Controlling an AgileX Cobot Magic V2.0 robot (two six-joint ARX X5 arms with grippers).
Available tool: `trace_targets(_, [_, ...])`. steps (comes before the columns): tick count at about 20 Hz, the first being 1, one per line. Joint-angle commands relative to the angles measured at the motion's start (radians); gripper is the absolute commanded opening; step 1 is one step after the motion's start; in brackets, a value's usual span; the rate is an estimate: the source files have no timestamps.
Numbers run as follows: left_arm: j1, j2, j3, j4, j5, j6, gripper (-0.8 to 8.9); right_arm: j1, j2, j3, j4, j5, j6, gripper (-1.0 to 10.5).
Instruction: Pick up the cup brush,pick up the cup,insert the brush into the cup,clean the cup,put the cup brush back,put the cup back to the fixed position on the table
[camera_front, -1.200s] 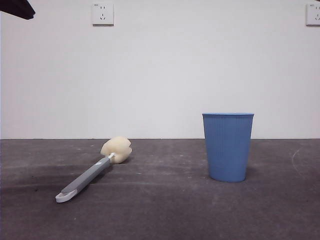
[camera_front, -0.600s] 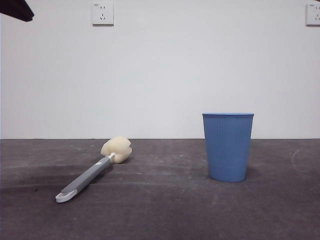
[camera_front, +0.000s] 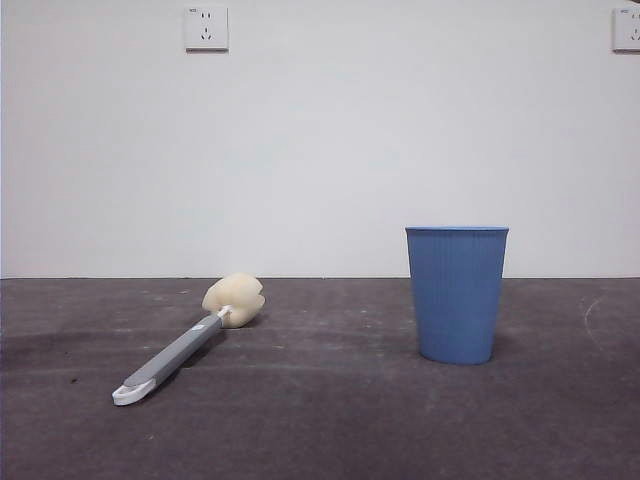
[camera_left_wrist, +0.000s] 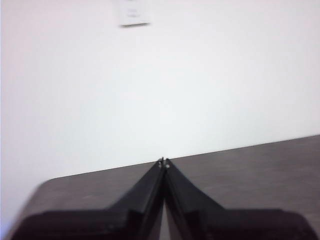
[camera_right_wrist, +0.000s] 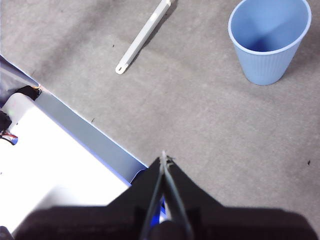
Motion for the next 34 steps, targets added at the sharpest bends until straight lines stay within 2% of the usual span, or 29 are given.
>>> trace_targets(1, [0.088, -0.063, -0.13, 0.044, 0.002, 0.026, -0.03, 0.002, -0.002, 0.002, 0.003, 0.003, -0.005, 0.0])
trace_targets(5, [0.181, -0.2, -0.354, 0.068, 0.045, -0.032, -0.03, 0.002, -0.002, 0.002, 0.003, 0.003, -0.005, 0.0])
trace_targets(11, [0.186, -0.359, -0.573, 0.058, 0.048, -0.093, -0.03, 0.002, -0.002, 0.002, 0.003, 0.003, -0.005, 0.0])
trace_targets(15, [0.183, -0.441, -0.578, -0.14, 0.047, -0.104, -0.03, 0.002, -0.002, 0.002, 0.004, 0.003, -0.005, 0.0])
trace_targets(18, [0.182, -0.438, -0.578, -0.13, 0.074, -0.112, -0.03, 0.002, -0.002, 0.002, 0.003, 0.003, -0.005, 0.0])
trace_targets(31, [0.185, -0.438, -0.578, -0.13, 0.071, -0.111, -0.03, 0.004, -0.004, 0.002, 0.003, 0.003, -0.007, 0.0])
trace_targets(32, [0.185, -0.438, -0.578, -0.13, 0.071, -0.111, -0.03, -0.002, -0.016, 0.002, 0.009, 0.011, -0.035, 0.0])
trace_targets(34, [0.185, -0.438, -0.578, -0.13, 0.071, -0.111, -0.03, -0.024, -0.065, 0.001, 0.071, 0.086, -0.12, 0.0])
